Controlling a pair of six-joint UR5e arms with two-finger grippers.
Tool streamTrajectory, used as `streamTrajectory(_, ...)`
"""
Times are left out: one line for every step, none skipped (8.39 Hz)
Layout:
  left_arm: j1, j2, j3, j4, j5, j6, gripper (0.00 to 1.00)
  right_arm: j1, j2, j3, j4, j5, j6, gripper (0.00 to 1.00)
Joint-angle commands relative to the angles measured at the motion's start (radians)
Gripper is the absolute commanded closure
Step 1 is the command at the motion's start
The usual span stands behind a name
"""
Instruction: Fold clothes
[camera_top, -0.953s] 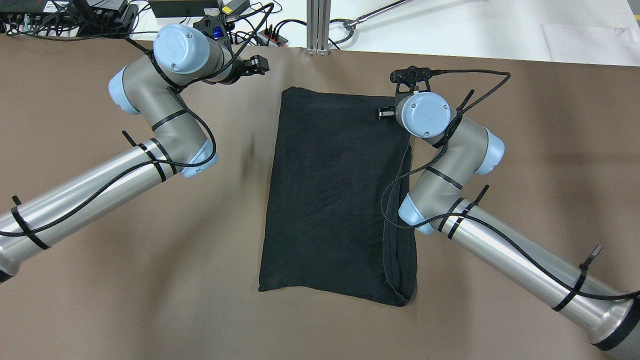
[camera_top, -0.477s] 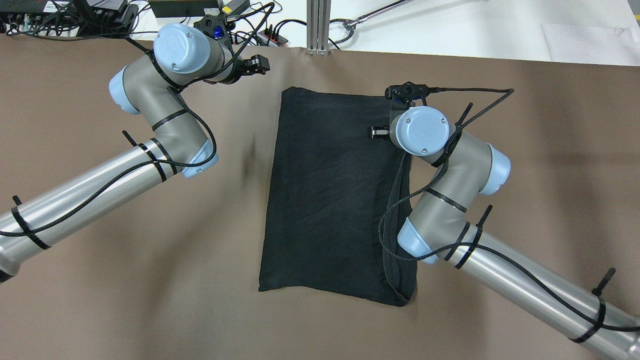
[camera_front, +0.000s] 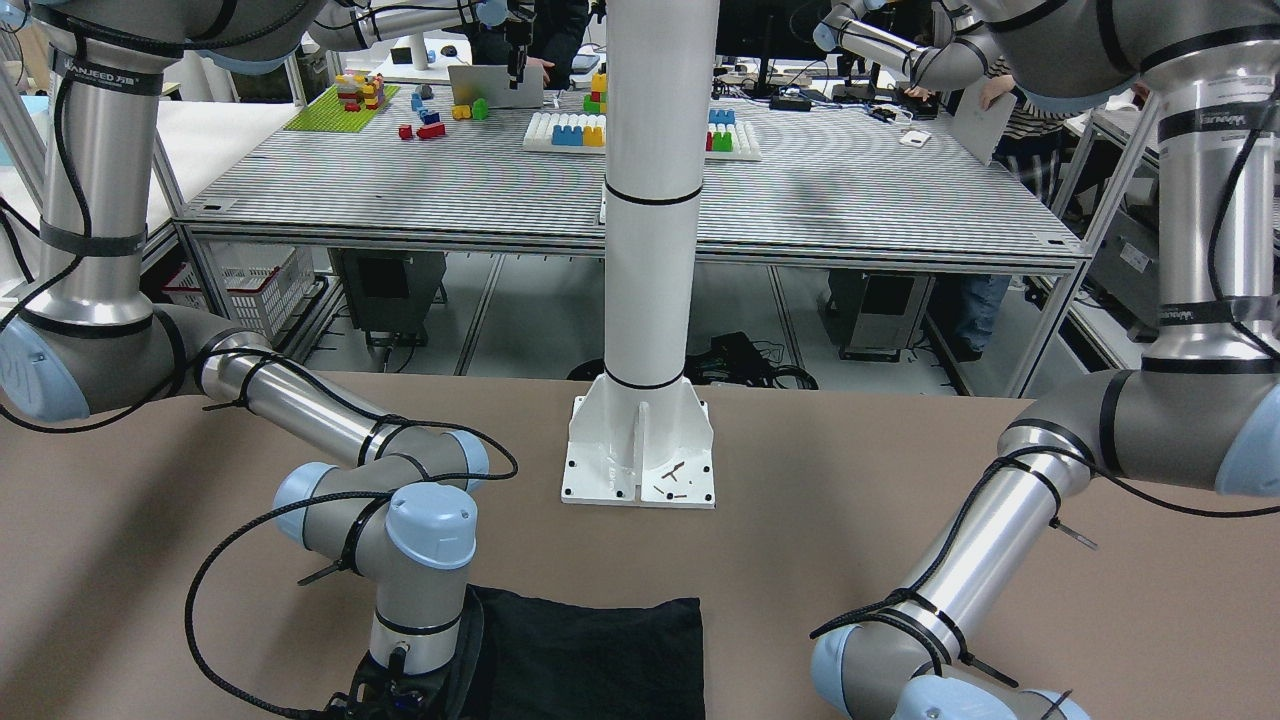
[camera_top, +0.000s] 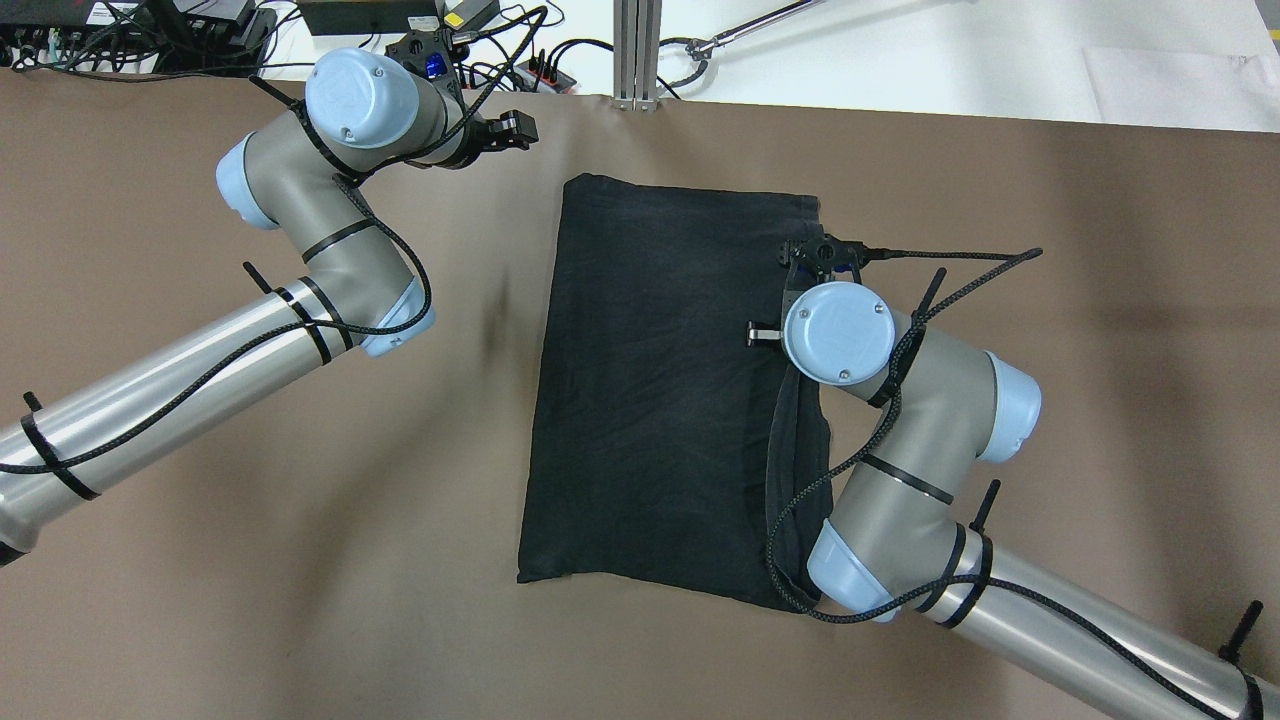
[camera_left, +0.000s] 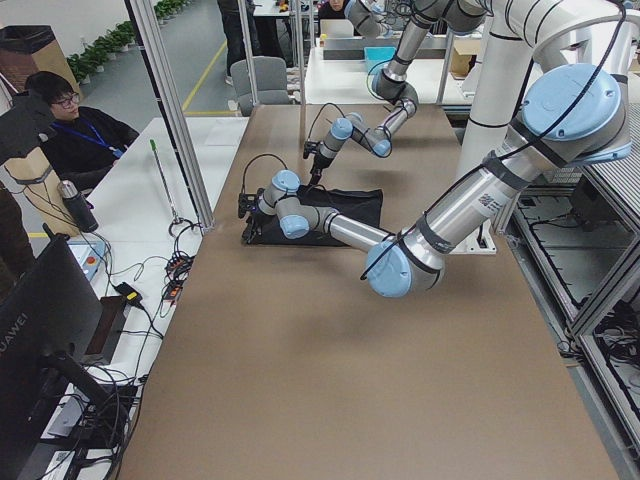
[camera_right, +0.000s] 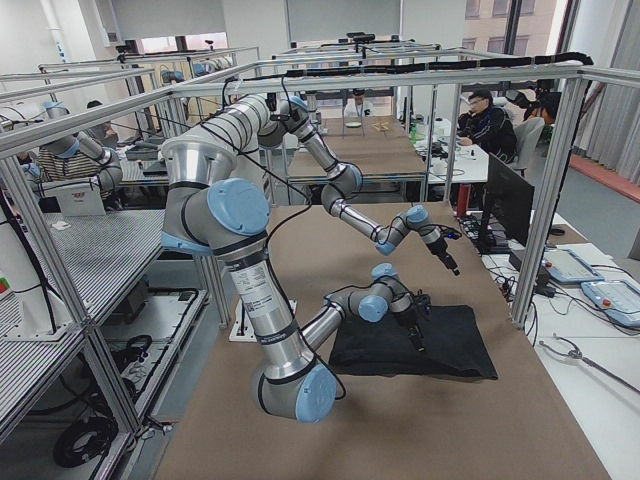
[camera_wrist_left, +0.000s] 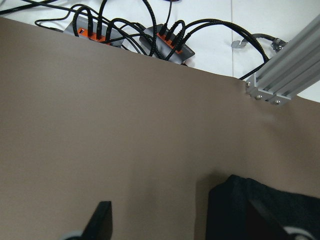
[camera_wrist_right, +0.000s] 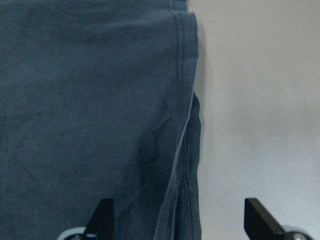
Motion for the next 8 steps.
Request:
streamTrajectory(0.001, 0.001, 0.000, -0.010, 0.000, -0.001, 0.06, -0.057, -0.018, 0.012, -0.024, -0.003, 0.063, 0.18)
streamTrajectory(0.001, 0.002, 0.000, -0.010, 0.000, 0.001, 0.06, -0.057, -0.017, 0.012, -0.024, -0.003, 0.065, 0.21)
streamTrajectory(0.003, 0.002, 0.000, -0.010, 0.000, 0.002, 0.06, -0.058, -0.018, 0.012, -0.027, -0.004, 0.065, 0.31)
streamTrajectory(0.003, 0.004, 0.000, -0.010, 0.000, 0.002, 0.06, -0.058, -0.026, 0.012, -0.031, -0.004, 0.065, 0.41)
streamTrajectory(0.003, 0.004, -0.002, -0.012, 0.000, 0.002, 0.06, -0.060, -0.026, 0.012, -0.032, -0.003, 0.065, 0.51)
streamTrajectory(0.005, 0.004, 0.000, -0.012, 0.000, 0.004, 0.06, -0.066, -0.026, 0.012, -0.032, -0.003, 0.065, 0.70)
streamTrajectory(0.005, 0.004, 0.000, -0.012, 0.000, 0.004, 0.06, -0.068, -0.027, 0.014, -0.032, -0.003, 0.065, 1.00)
streamTrajectory(0.005, 0.004, 0.002, -0.012, 0.000, 0.004, 0.06, -0.068, -0.028, 0.014, -0.032, -0.001, 0.063, 1.00)
